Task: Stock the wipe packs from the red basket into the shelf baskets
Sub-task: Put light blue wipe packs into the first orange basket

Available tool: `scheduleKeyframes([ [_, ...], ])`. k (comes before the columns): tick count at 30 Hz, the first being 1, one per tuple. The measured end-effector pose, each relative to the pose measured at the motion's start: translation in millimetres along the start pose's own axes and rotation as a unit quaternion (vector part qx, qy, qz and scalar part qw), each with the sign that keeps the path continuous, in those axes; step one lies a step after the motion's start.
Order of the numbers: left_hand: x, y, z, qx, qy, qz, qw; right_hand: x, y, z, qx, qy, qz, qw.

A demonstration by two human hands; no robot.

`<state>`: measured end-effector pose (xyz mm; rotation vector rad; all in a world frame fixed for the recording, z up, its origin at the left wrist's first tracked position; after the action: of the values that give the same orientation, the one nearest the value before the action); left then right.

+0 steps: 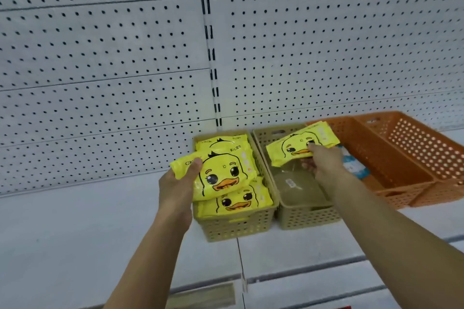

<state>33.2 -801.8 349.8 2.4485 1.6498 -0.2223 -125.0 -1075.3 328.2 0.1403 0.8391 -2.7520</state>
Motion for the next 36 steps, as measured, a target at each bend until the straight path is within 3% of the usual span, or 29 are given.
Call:
scheduleKeyframes([
  [6,-18.4,9.7,7.1,0.02,0.008,-0.025,0.999,-28.5,57.4,-18.2,-0.156,-0.048,0.017,0.986],
  [12,-41.8,18.3,16.7,0.028,0.007,-0.052,0.998,-35.2,97.1,-37.2,-0.254,-0.076,0.016,0.964],
  [14,-49.0,20.8,20.4,0.033,0.007,-0.057,0.998,-35.4,100.9,-38.1,-0.261,-0.13,0.04,0.956],
  [16,-55.2,22.6,23.2,0.035,0.005,-0.059,0.998,-31.8,95.0,-33.8,-0.249,-0.254,0.062,0.933],
  [18,-59.1,24.6,25.4,0.032,0.005,-0.062,0.998,-28.0,87.5,-26.3,-0.197,-0.405,0.078,0.889],
  [19,-60.4,25.8,25.9,0.03,0.007,-0.065,0.997,-28.8,84.3,-20.3,-0.129,-0.495,0.075,0.856],
  [21,-62.8,28.1,26.4,0.025,0.006,-0.068,0.997,-38.7,84.1,-8.3,0.086,-0.656,0.025,0.749],
  [23,-65.3,28.9,27.6,0.024,0.006,-0.072,0.997,-53.3,78.3,-12.3,0.247,-0.726,0.018,0.641],
  [24,-66.4,29.2,28.0,0.024,0.007,-0.072,0.997,-57.6,80.4,-23.7,0.253,-0.747,0.058,0.612],
  [27,-68.7,29.9,29.3,0.031,-0.001,-0.078,0.996,-58.0,100.3,-50.9,0.158,-0.814,0.178,0.531],
  [28,-69.3,29.9,30.0,0.034,-0.003,-0.082,0.996,-56.4,105.9,-50.1,0.139,-0.814,0.198,0.528],
  [29,-70.5,29.7,29.7,0.034,-0.007,-0.084,0.996,-56.2,103.7,-43.6,0.133,-0.794,0.214,0.554],
  [32,-74.5,30.9,28.9,0.035,0.005,-0.075,0.997,-57.8,81.3,7.5,0.233,-0.586,0.165,0.758],
  [33,-78.0,32.9,29.4,0.031,0.013,-0.066,0.997,-57.8,65.5,27.6,0.286,-0.516,0.151,0.794],
  [35,-92.9,33.1,26.1,0.007,0.048,-0.024,0.999,-63.2,27.5,54.2,0.334,-0.431,0.223,0.808],
  [36,-103.2,31.9,25.2,-0.005,0.069,0.009,0.998,-69.0,11.0,59.2,0.321,-0.439,0.285,0.789],
])
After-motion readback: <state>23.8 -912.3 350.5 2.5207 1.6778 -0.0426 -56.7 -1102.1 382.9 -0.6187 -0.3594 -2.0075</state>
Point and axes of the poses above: each hand's wrist, its own y-axis towards the middle knuckle, its own x-axis out of the back of the hand, z = x × y, the point moved 5 cm from there along y, towards the middle knuckle, and after that the axes turned 13 degrees about -x, right-handed, at the moved point
